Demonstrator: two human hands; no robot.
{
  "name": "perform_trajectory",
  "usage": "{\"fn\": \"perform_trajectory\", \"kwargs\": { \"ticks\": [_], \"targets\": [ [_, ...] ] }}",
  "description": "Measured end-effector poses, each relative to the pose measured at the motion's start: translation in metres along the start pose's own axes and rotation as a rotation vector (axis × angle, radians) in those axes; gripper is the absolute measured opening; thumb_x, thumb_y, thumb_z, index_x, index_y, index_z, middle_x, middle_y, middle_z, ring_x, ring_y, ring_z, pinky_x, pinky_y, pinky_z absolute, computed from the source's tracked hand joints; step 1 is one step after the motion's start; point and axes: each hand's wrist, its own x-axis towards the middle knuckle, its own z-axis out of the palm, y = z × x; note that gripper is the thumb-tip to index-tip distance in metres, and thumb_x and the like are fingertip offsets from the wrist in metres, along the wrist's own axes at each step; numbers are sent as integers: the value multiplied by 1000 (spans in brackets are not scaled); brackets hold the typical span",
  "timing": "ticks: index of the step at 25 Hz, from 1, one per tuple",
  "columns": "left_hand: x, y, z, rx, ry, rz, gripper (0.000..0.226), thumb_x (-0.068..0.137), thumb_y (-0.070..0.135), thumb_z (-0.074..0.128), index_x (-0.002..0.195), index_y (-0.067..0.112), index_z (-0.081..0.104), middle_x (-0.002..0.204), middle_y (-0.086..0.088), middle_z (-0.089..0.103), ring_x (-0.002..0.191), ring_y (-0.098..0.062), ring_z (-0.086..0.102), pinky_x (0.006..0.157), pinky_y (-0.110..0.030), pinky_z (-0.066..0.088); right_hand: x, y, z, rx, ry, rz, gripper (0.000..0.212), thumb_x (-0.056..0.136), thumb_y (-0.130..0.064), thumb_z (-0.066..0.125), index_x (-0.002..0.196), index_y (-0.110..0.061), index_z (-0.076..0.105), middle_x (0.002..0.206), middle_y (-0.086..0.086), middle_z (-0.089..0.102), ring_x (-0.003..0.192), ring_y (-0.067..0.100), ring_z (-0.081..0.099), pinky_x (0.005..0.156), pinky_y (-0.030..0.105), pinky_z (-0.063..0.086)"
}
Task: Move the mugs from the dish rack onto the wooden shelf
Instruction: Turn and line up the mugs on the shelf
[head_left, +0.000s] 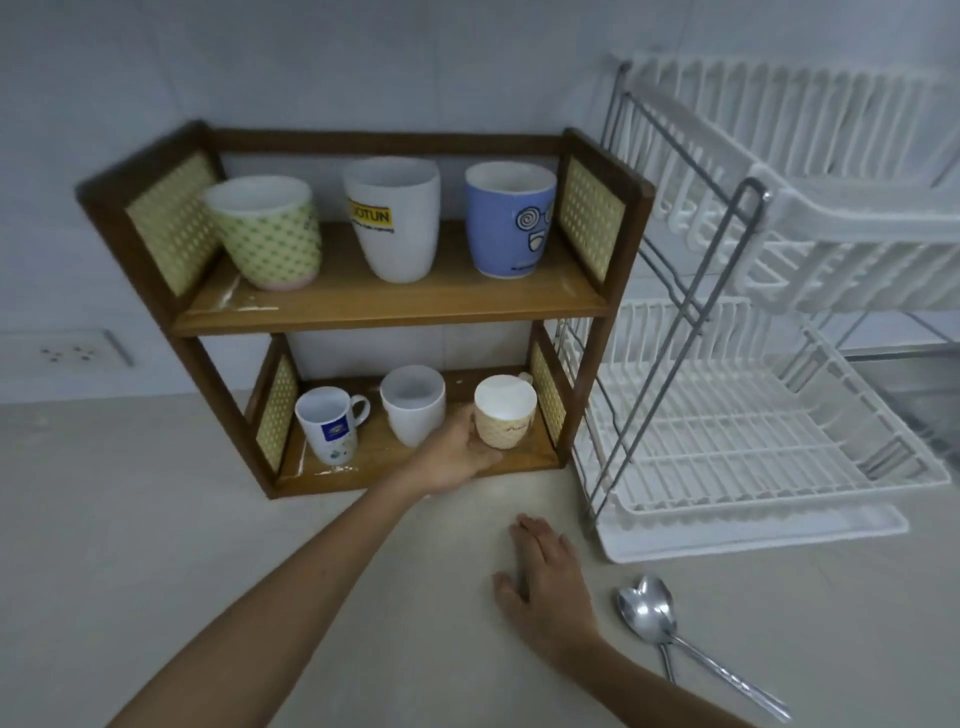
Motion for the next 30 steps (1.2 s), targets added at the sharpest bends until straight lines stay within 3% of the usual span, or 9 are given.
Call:
{"fn": "perform_trajectory", "kwargs": {
  "ticks": [2, 4, 8, 11, 13, 15, 19, 26, 30],
  "targets": [
    [-30, 23, -53, 23, -343, -89, 50, 92, 27, 62, 137, 14, 45, 131, -4, 58, 118, -18, 58, 97, -29, 50, 20, -20, -26, 211, 58, 0, 46, 86, -17, 63, 129, -10, 51, 135, 7, 51, 130, 24, 43, 108, 24, 28],
    [-57, 54, -109, 2, -416, -85, 28, 94, 26, 59, 120, 16, 60, 118, -3, 66, 109, -16, 64, 88, -24, 54, 53, -55, -68, 375, 169, -106, 35, 85, -5, 65, 118, -14, 60, 115, -5, 58, 112, 15, 56, 92, 12, 35],
    [-86, 124, -201, -88, 87, 179, 15, 93, 24, 59, 102, 14, 65, 103, 0, 74, 99, -12, 69, 73, -18, 57, 122, -147, -180, 562, 314, -443, 22, 85, -2, 62, 94, -21, 68, 91, -16, 62, 89, -5, 59, 75, 6, 44],
    [-70, 148, -250, 368, 574, 167, 24, 91, 32, 59, 110, 18, 62, 111, 2, 67, 105, -18, 62, 76, -20, 51, 182, -199, -246, 300, 285, -551, 30, 87, -19, 61, 117, -22, 63, 121, -3, 61, 114, 9, 53, 90, 17, 39],
    [-55, 146, -264, 730, 550, -128, 50, 90, 47, 55, 127, 13, 52, 125, -9, 60, 110, -26, 57, 84, -29, 49, 223, -218, -278, -109, -20, -532, 71, 88, -37, 61, 149, -25, 25, 157, 6, 25, 143, 24, 22, 113, 35, 24],
    [-41, 132, -262, 900, 415, -407, 77, 84, 65, 50, 135, 8, 46, 132, -15, 55, 114, -30, 56, 86, -31, 47, 257, -224, -296, -397, -295, -478, 98, 85, -48, 63, 151, -28, -6, 162, 5, -4, 147, 28, 0, 119, 49, 12],
    [-31, 113, -264, 889, 417, -456, 89, 73, 77, 51, 129, 7, 55, 123, -12, 62, 105, -27, 60, 85, -31, 51, 290, -221, -294, -421, -568, -403, 106, 83, -49, 67, 150, -26, -12, 162, 1, -1, 147, 24, 8, 119, 43, 14],
    [-52, 118, -295, 874, 158, -299, 90, 76, 53, 67, 149, 24, 25, 155, -2, 29, 137, -25, 34, 104, -37, 40, 285, -227, -285, -528, -304, -494, 108, 61, -76, 65, 148, -31, 20, 152, 1, 36, 131, 26, 40, 105, 41, 38],
    [-47, 118, -290, 888, 304, -296, 92, 72, 70, 59, 142, 14, 38, 143, -7, 47, 125, -27, 47, 95, -36, 45, 278, -238, -278, -564, -293, -384, 107, 63, -88, 47, 148, -29, 21, 147, 6, 42, 127, 29, 44, 96, 41, 40]
  ]
}}
